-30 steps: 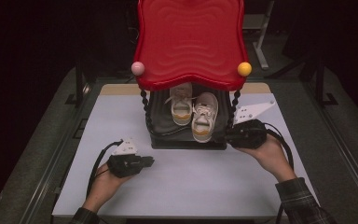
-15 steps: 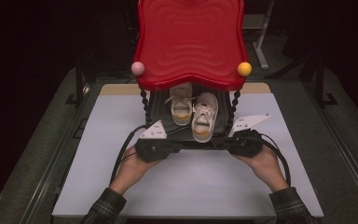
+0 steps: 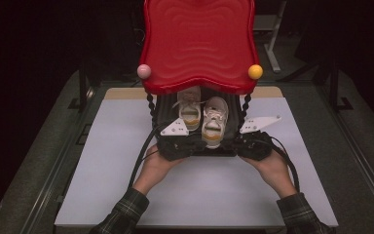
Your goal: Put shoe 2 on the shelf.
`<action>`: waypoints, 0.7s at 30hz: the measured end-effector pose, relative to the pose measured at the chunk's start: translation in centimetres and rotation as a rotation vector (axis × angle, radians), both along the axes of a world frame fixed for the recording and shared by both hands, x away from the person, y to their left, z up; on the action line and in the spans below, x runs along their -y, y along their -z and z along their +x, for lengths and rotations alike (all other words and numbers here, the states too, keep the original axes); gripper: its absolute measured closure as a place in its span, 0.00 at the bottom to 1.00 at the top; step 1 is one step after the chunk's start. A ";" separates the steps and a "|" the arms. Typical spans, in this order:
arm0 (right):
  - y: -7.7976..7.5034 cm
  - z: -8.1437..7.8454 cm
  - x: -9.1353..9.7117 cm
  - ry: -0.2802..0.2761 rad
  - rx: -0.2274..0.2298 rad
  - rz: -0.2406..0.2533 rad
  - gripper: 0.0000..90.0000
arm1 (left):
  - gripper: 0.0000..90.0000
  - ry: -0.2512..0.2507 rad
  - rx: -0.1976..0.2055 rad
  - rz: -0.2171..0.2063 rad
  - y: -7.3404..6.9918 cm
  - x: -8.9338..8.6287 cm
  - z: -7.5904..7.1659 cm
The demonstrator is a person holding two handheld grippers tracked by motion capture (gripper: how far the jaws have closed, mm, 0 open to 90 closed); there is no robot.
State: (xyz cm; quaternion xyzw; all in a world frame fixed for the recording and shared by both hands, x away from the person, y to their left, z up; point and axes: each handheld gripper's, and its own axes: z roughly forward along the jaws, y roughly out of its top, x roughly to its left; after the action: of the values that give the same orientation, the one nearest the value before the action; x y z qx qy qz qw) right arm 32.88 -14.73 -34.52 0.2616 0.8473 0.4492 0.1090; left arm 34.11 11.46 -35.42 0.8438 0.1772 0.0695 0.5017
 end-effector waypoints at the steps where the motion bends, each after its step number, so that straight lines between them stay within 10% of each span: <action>1: 0.0 0.0 0.0 0.004 0.002 0.001 1.00 | 1.00 -0.002 0.002 0.003 0.0 0.1 0.0; 21: -0.9 2.2 -0.9 0.122 0.037 -0.027 1.00 | 1.00 -0.111 0.067 0.046 -0.6 1.0 2.0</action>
State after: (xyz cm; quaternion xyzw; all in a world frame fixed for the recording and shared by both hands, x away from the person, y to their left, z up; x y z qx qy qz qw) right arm 35.05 -13.86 -33.62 0.3028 0.8336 0.4350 0.1553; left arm 36.08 10.47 -34.79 0.8413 0.2053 0.1295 0.4830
